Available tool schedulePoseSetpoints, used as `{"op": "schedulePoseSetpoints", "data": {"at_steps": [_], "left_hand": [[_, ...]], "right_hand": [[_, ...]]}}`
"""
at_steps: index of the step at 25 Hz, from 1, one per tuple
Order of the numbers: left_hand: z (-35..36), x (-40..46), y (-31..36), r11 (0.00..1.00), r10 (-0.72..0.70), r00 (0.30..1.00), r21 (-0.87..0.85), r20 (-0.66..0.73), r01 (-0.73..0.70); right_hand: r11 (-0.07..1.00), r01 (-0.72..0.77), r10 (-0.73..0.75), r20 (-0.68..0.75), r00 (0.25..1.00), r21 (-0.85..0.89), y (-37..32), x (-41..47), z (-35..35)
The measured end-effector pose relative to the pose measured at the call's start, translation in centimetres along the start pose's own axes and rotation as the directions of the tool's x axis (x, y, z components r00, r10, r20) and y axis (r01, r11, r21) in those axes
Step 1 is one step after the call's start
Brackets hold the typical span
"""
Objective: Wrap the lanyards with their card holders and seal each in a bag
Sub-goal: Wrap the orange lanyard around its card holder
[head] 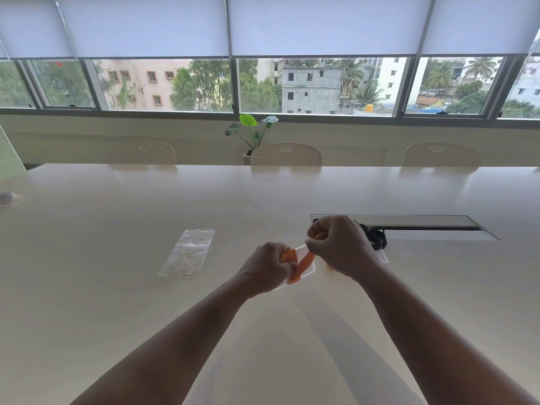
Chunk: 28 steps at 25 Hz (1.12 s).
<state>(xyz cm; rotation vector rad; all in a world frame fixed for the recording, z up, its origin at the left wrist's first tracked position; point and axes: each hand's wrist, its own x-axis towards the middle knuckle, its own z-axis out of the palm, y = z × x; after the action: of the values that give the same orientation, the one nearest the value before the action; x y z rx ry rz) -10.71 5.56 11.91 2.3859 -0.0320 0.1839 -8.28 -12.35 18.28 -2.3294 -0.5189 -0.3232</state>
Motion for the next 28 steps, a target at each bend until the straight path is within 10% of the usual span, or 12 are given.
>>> {"op": "schedulePoseSetpoints", "data": {"at_steps": [6, 15, 20, 24, 28], "left_hand": [[0.1, 0.0, -0.2, 0.991, -0.074, 0.994, -0.103, 0.08, 0.082], [-0.2, -0.4, -0.6, 0.977, -0.067, 0.972, -0.184, 0.227, 0.11], [0.1, -1.0, -0.3, 0.969, -0.058, 0.965, -0.219, 0.257, 0.117], [0.2, -1.1, -0.7, 0.971, -0.08, 0.963, -0.198, 0.258, 0.134], [0.5, -1.1, -0.9, 0.971, -0.087, 0.949, -0.186, 0.303, 0.149]], "right_hand": [[0.944, -0.104, 0.021, 0.257, 0.966, 0.313, -1.2, 0.0, -1.4], [0.967, 0.076, -0.037, 0.165, 0.986, -0.241, -1.4, 1.1, -2.6], [0.821, -0.379, 0.192, 0.419, 0.887, 0.428, 0.3, 1.6, -1.6], [0.574, -0.511, 0.051, 0.594, 0.803, 0.641, 1.5, 1.5, -2.1], [0.886, -0.247, 0.052, 0.446, 0.893, 0.392, 0.5, 1.3, -1.8]]}}
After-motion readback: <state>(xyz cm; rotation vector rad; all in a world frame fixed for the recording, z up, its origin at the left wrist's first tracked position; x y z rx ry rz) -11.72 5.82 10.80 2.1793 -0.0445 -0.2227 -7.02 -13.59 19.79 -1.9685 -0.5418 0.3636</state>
